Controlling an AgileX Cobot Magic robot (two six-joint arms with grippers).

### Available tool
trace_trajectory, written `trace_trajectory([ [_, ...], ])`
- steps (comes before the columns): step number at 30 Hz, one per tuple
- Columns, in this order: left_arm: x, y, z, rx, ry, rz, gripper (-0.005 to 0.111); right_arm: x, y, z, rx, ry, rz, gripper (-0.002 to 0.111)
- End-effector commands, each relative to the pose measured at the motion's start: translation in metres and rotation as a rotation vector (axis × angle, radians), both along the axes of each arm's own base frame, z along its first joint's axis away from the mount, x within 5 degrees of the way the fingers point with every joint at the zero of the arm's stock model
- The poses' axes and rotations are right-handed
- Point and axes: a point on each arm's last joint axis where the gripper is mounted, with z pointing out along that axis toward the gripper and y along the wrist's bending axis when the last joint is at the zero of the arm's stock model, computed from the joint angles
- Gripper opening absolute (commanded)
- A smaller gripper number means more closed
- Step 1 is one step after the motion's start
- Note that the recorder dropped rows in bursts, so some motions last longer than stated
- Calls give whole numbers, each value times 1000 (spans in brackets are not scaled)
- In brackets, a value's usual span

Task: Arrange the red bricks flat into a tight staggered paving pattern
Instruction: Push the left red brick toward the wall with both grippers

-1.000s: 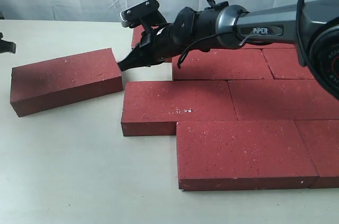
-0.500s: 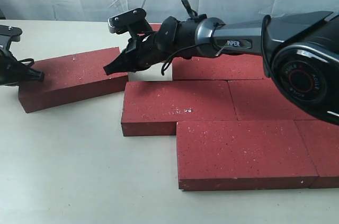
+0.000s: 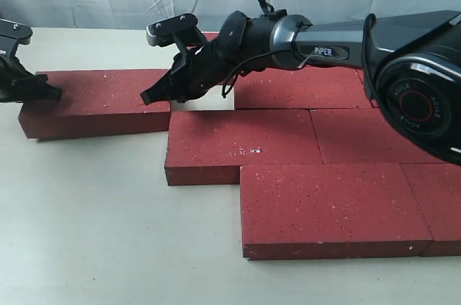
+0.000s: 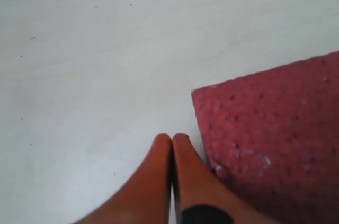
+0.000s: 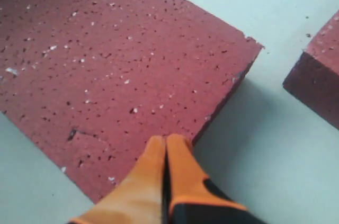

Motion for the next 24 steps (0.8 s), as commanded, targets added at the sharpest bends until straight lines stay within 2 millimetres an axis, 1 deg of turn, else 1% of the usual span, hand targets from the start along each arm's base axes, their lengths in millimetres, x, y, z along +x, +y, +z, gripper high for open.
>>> trace_trajectory([
  [1, 5, -5, -3, 15, -41, -36, 0, -16, 4, 2, -18, 103, 86, -1],
  [6, 6, -5, -13, 10, -42, -37, 0, -17, 4, 22, 3, 82, 93, -1],
  [8, 6, -5, -13, 9, -40, -35, 0, -16, 3, 26, 10, 65, 86, -1],
  [16, 4, -5, -17, -2, -6, -19, 0, -10, 3, 20, 2, 14, 56, -1],
  [20, 2, -3, -18, -2, 21, -12, 0, -10, 3, 19, 3, 22, 44, -1],
  [24, -3, 2, -7, -6, 46, 15, 0, -13, 3, 20, -1, 52, 59, -1],
])
